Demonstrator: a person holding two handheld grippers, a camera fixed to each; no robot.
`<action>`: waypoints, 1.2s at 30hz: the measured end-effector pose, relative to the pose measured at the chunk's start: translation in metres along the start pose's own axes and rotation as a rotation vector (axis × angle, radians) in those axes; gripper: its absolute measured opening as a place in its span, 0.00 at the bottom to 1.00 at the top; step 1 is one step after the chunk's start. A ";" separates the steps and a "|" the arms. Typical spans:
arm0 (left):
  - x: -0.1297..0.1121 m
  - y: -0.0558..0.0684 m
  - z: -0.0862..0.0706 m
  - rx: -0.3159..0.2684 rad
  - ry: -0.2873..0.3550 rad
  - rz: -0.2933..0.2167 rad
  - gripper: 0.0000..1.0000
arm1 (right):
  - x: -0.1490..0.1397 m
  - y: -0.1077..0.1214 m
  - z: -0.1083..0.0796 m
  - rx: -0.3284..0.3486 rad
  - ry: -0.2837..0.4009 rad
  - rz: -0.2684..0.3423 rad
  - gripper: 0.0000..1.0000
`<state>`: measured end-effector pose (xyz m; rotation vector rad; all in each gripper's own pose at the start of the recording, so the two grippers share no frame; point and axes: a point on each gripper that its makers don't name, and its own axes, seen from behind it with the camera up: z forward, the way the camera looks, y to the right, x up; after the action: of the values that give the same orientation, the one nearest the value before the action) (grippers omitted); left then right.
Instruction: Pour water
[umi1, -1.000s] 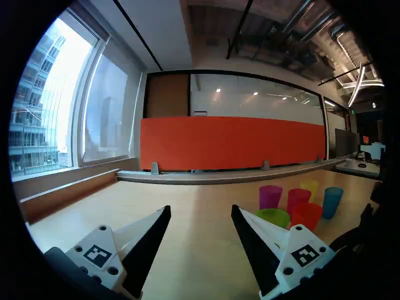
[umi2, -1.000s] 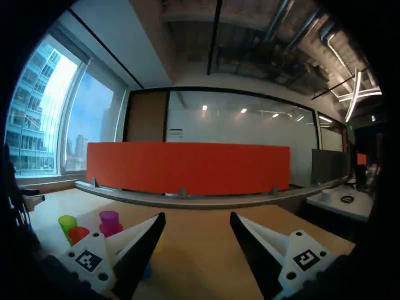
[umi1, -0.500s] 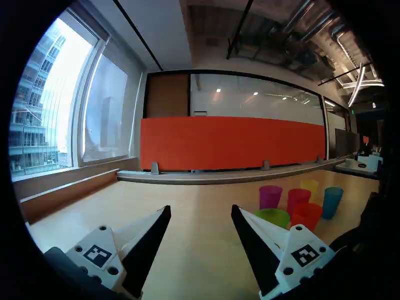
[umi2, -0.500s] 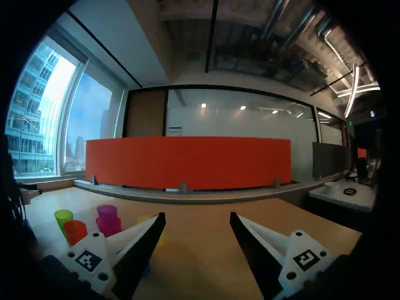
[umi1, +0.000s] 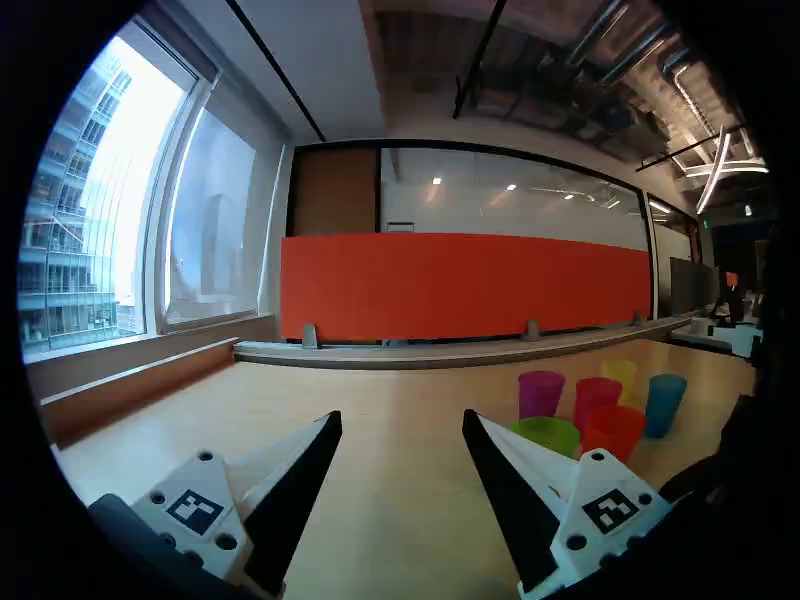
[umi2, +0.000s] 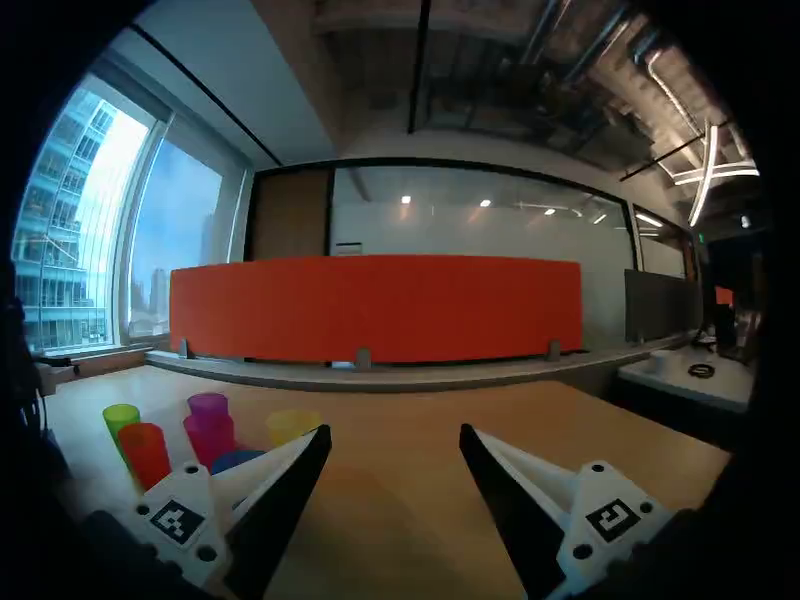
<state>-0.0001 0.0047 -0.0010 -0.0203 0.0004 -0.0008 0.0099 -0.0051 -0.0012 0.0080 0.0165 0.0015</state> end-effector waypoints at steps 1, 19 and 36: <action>0.000 0.000 0.000 0.000 0.000 0.000 0.89 | -0.001 0.000 0.000 -0.001 -0.002 -0.002 1.00; 0.000 0.000 0.000 0.000 0.000 0.000 0.89 | -0.009 0.005 0.001 -0.014 -0.015 -0.003 1.00; 0.000 0.000 0.000 0.000 0.000 0.000 0.89 | -0.009 0.003 -0.001 -0.010 -0.017 -0.002 1.00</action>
<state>-0.0002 0.0045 -0.0012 -0.0202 0.0005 -0.0006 0.0009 -0.0020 -0.0017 -0.0018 -0.0006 -0.0007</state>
